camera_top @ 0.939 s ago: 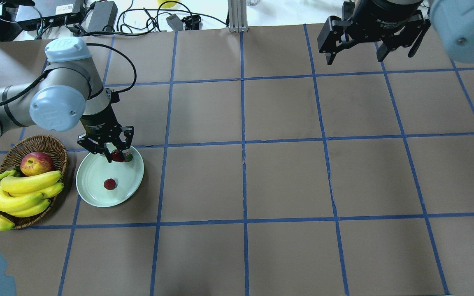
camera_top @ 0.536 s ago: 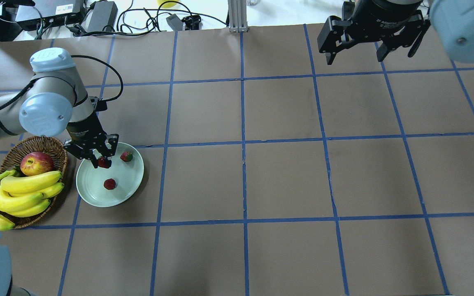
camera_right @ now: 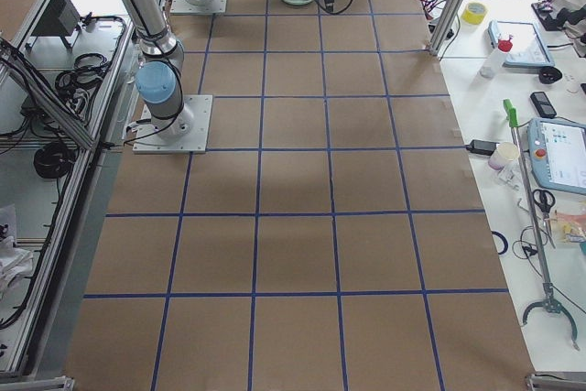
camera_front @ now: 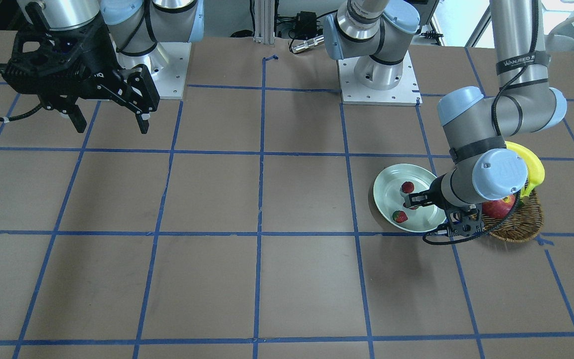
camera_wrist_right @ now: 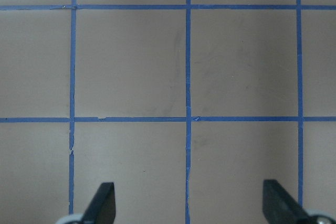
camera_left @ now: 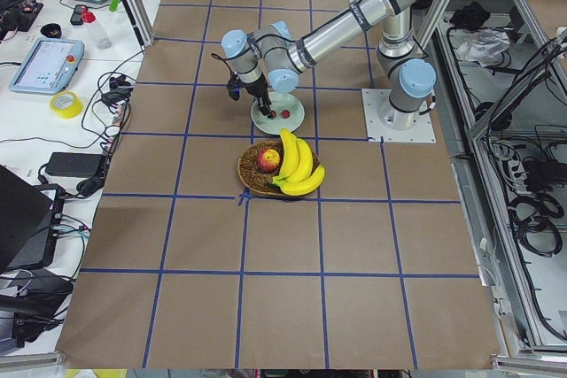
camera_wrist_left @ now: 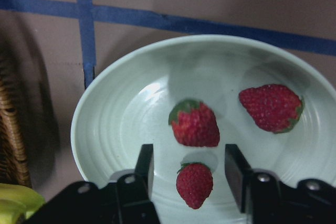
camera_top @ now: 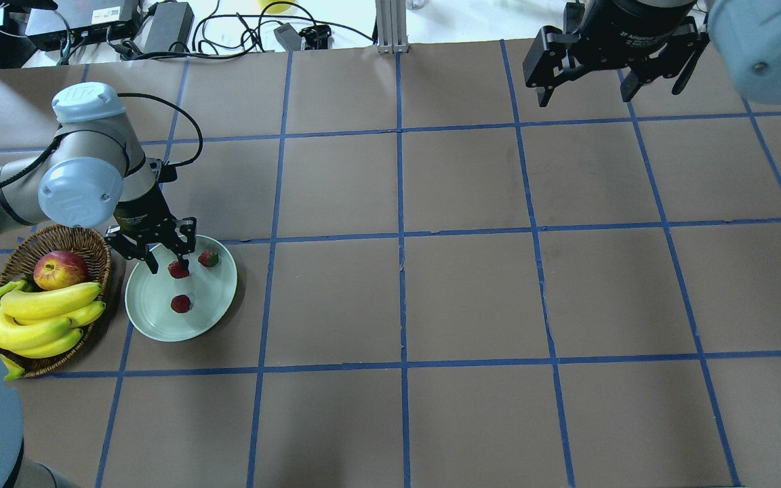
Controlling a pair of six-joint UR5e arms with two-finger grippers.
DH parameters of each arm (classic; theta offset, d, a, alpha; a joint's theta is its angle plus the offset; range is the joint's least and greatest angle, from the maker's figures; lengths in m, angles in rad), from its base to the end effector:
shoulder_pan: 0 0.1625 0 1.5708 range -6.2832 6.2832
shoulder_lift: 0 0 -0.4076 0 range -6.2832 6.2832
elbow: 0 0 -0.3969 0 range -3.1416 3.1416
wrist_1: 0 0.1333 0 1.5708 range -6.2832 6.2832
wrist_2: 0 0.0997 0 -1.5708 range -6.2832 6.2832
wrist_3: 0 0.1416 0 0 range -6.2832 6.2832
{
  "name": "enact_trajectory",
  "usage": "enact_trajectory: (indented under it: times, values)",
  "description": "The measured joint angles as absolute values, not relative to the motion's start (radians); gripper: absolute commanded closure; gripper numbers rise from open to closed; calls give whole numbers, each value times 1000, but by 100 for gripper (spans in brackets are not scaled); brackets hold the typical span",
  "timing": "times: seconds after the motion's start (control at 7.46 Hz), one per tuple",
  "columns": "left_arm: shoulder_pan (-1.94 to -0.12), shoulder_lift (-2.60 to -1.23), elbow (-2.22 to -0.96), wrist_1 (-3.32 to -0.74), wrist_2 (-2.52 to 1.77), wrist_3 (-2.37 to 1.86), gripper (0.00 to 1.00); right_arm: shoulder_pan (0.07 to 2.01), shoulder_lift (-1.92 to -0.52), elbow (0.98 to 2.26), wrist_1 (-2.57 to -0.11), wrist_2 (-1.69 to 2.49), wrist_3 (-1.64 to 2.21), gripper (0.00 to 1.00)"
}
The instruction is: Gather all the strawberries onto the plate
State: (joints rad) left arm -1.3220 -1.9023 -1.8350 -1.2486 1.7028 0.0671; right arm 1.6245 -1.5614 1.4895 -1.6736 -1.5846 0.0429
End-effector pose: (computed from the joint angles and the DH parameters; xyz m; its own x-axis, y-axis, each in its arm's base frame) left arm 0.0167 -0.5315 0.1631 -0.9832 -0.1466 -0.1083 -0.1715 0.9451 0.2780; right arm 0.1592 -0.5147 0.4765 -0.9999 -0.0091 0.0061 -0.0100 0.9847 -0.1742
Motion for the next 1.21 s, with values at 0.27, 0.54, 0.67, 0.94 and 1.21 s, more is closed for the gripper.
enact_trajectory:
  times: [0.27, 0.54, 0.67, 0.94, 1.21]
  values:
    - [-1337, -1838, -1786, -1303, 1685, 59, 0, 1624, -1561, 1489, -1672, -1583, 42, 0]
    - [-1382, -1719, -1708, -1439, 1644, 34, 0, 1621, -1560, 1489, -1669, -1574, 40, 0]
    - [-1434, -1654, -1676, -1487, 1623, 19, 0, 1620, -1560, 1487, -1664, -1572, 40, 0]
    - [-1540, -1570, -1636, -1523, 1612, -7, 0, 1618, -1560, 1478, -1649, -1572, 40, 0]
    - [-1570, -1530, -1601, -1589, 1610, -10, 0, 1617, -1561, 1460, -1618, -1573, 40, 0]
